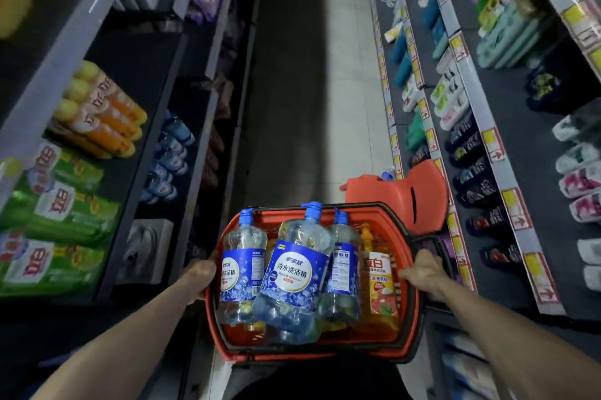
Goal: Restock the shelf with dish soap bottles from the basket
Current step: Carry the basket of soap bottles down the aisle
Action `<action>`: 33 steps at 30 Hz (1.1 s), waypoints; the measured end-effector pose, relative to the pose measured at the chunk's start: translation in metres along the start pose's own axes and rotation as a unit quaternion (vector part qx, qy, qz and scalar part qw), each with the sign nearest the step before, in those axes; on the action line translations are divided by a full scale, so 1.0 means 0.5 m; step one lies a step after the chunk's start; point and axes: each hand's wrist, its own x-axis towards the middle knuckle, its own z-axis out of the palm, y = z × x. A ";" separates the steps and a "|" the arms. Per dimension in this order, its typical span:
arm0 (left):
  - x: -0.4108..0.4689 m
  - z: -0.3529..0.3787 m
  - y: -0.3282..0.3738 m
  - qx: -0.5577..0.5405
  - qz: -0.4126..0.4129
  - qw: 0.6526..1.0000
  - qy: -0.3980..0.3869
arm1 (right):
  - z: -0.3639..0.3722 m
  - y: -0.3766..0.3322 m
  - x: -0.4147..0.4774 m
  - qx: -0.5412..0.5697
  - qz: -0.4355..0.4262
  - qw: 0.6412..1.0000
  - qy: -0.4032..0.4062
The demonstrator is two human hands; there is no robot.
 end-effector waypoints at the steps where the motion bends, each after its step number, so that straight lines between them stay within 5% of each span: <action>1: 0.013 0.000 0.030 -0.003 -0.002 1.000 -0.004 | -0.021 -0.023 0.020 -0.002 0.001 1.000 0.000; 10: 0.100 -0.040 0.291 -0.028 0.005 1.000 0.013 | -0.175 -0.206 0.175 -0.006 0.005 1.000 0.006; 22: 0.293 -0.142 0.624 0.009 0.045 0.996 -0.076 | -0.270 -0.460 0.368 -0.006 0.051 0.999 0.020; 33: 0.421 -0.236 0.973 0.018 0.061 0.998 -0.012 | -0.407 -0.682 0.548 0.024 0.078 0.996 0.018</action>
